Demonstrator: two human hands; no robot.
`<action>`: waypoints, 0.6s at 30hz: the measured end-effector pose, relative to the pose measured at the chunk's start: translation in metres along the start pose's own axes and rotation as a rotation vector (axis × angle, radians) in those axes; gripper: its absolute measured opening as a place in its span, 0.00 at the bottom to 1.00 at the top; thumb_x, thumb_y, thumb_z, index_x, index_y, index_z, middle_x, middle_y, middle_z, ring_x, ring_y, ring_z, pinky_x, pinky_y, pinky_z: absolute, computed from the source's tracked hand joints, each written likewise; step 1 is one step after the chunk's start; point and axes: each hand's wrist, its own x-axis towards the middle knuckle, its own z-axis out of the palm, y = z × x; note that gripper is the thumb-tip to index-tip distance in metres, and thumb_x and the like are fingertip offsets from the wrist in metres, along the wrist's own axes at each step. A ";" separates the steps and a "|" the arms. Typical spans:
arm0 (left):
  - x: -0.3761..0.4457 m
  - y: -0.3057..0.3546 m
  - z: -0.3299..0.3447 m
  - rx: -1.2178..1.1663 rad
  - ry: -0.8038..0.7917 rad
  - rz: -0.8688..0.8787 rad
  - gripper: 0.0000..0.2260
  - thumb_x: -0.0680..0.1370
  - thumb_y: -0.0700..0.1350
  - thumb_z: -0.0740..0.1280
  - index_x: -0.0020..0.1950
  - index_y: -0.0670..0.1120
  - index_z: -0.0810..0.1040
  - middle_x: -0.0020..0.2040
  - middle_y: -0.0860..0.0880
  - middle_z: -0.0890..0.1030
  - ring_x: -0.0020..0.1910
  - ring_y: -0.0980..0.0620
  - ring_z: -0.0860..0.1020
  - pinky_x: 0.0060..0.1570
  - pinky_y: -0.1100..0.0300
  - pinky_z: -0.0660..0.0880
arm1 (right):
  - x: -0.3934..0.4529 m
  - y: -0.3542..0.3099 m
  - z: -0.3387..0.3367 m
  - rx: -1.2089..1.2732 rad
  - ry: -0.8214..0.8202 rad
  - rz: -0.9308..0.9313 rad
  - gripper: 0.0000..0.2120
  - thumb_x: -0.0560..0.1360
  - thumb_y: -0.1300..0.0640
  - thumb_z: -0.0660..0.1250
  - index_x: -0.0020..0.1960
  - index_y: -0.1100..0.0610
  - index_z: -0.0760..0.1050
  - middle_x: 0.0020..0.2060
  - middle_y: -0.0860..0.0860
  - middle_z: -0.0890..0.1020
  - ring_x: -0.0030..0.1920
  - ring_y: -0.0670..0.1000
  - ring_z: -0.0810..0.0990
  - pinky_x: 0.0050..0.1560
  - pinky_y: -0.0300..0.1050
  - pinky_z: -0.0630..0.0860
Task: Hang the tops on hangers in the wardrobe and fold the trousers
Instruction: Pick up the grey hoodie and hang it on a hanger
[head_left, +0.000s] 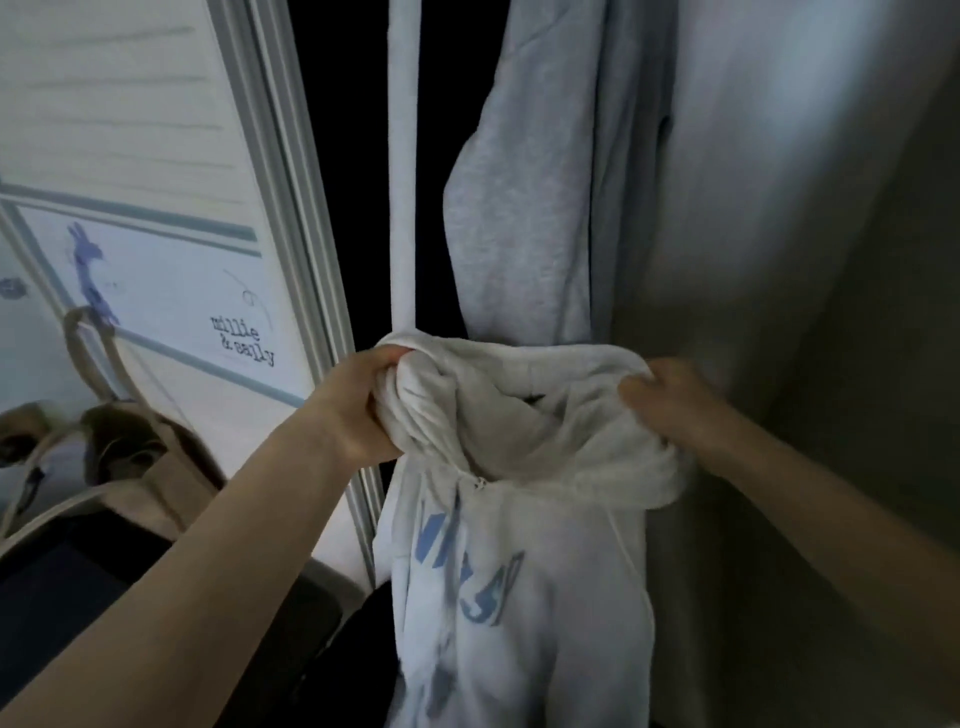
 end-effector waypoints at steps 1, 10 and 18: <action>0.005 0.003 0.004 -0.012 -0.021 0.006 0.13 0.79 0.49 0.65 0.53 0.40 0.81 0.46 0.40 0.85 0.39 0.42 0.85 0.37 0.50 0.78 | 0.004 0.006 0.002 -0.042 0.007 -0.008 0.09 0.76 0.54 0.62 0.41 0.56 0.77 0.33 0.50 0.80 0.30 0.45 0.78 0.30 0.41 0.77; 0.013 0.058 0.044 -0.122 -0.169 0.136 0.14 0.72 0.44 0.66 0.56 0.42 0.80 0.49 0.42 0.83 0.53 0.40 0.80 0.51 0.46 0.76 | 0.037 -0.012 -0.015 -0.229 0.051 -0.136 0.06 0.73 0.58 0.66 0.39 0.57 0.80 0.36 0.50 0.84 0.37 0.45 0.82 0.34 0.33 0.72; -0.008 0.116 0.084 -0.066 -0.296 0.367 0.04 0.66 0.44 0.70 0.36 0.44 0.84 0.37 0.45 0.82 0.37 0.48 0.83 0.42 0.55 0.80 | 0.041 -0.142 -0.081 0.284 0.207 -0.443 0.07 0.75 0.64 0.63 0.46 0.56 0.79 0.34 0.48 0.85 0.37 0.41 0.84 0.48 0.42 0.81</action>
